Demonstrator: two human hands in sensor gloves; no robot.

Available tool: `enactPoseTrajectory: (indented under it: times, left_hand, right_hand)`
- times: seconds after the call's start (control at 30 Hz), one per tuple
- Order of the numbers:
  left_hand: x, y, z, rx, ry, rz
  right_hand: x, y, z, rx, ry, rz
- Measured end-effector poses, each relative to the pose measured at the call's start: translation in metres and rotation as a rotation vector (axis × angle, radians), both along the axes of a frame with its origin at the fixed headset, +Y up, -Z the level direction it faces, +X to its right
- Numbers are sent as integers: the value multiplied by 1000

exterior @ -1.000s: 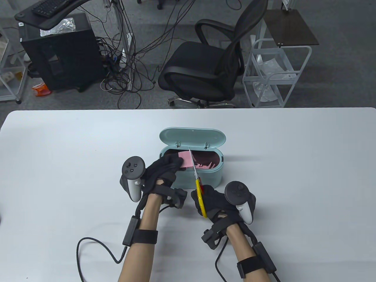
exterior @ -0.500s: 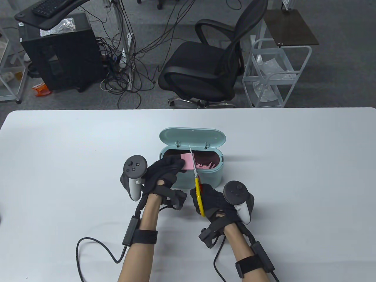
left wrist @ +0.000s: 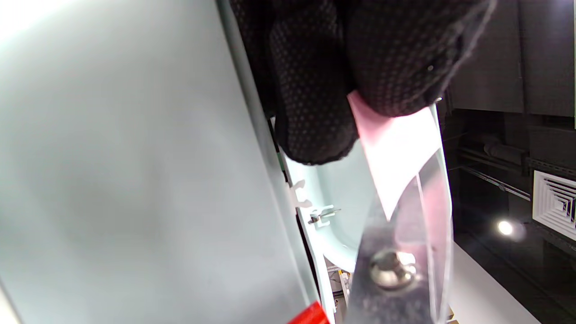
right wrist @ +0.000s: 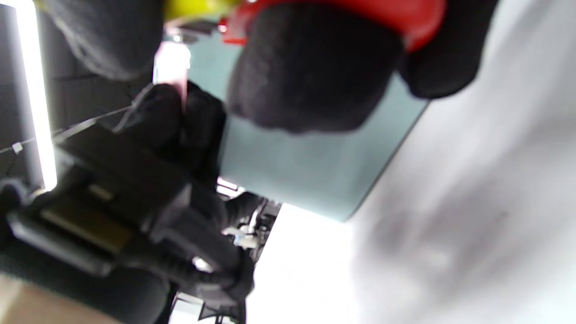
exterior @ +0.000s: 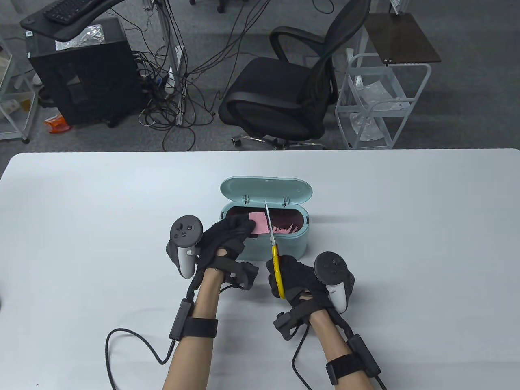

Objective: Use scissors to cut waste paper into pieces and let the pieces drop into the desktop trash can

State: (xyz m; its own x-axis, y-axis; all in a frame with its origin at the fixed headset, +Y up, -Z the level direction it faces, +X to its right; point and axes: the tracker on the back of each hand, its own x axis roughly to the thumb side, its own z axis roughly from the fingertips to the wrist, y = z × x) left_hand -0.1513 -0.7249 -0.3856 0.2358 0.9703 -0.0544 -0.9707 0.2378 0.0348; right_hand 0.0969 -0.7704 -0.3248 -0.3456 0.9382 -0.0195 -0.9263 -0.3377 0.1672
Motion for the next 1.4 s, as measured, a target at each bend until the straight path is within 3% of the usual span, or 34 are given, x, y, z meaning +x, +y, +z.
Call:
enactPoseTrajectory:
  times: [0.33,1.4]
  left_hand:
    - [-1,-3,1,-10,19,67]
    - [-1,-1,1,-3,7,46]
  right_hand:
    - [0,-11,7,-107,172,190]
    - [-3,-3,1,38,39,107]
